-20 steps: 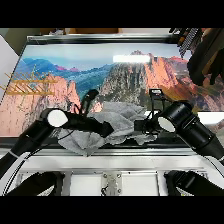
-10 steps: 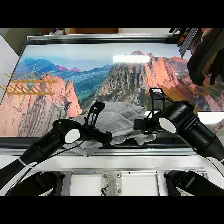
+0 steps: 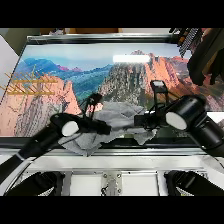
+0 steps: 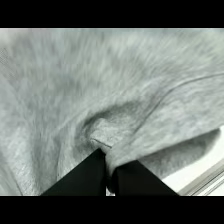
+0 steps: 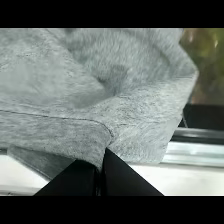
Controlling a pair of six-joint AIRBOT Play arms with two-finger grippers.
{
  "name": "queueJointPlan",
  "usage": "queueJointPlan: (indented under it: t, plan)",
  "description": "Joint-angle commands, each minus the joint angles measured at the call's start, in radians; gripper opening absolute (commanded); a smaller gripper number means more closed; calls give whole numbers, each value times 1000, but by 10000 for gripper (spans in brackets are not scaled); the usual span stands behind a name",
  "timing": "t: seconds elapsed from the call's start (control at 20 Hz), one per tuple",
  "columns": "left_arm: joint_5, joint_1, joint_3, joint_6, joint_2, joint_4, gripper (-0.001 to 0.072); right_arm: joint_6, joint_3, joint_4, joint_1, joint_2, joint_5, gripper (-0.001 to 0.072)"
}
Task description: Fold the clothes and pants, and hang the long-sleeved shirts on hangers.
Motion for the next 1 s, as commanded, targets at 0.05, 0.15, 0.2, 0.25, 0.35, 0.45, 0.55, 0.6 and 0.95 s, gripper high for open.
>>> queueJointPlan:
  t: [0.05,0.15,0.2,0.25,0.35,0.45,0.55,0.6,0.95]
  plan:
    - [-101,116,335,97,134,-2,12,-176,397,-24,-58,-59,183,23]
    - [-122,107,481,112,151,-3,12,-197,599,-28,-60,-120,227,23]
    - [-137,93,529,119,149,-2,12,-197,668,-25,-57,-146,233,23]
    - [-160,76,561,121,143,-1,12,-196,711,-27,-53,-165,234,23]
    - [-272,44,588,121,110,6,12,-189,715,-26,-50,-178,238,24]
    - [-390,29,539,121,66,5,12,-157,669,-26,-40,-186,260,24]
    - [-438,29,418,121,38,-2,12,-149,552,-26,4,-181,269,24]
    - [-434,32,354,121,29,0,12,-138,480,-27,29,-176,267,23]
    - [-406,108,196,146,-81,-30,12,-83,176,-14,66,-175,116,24]
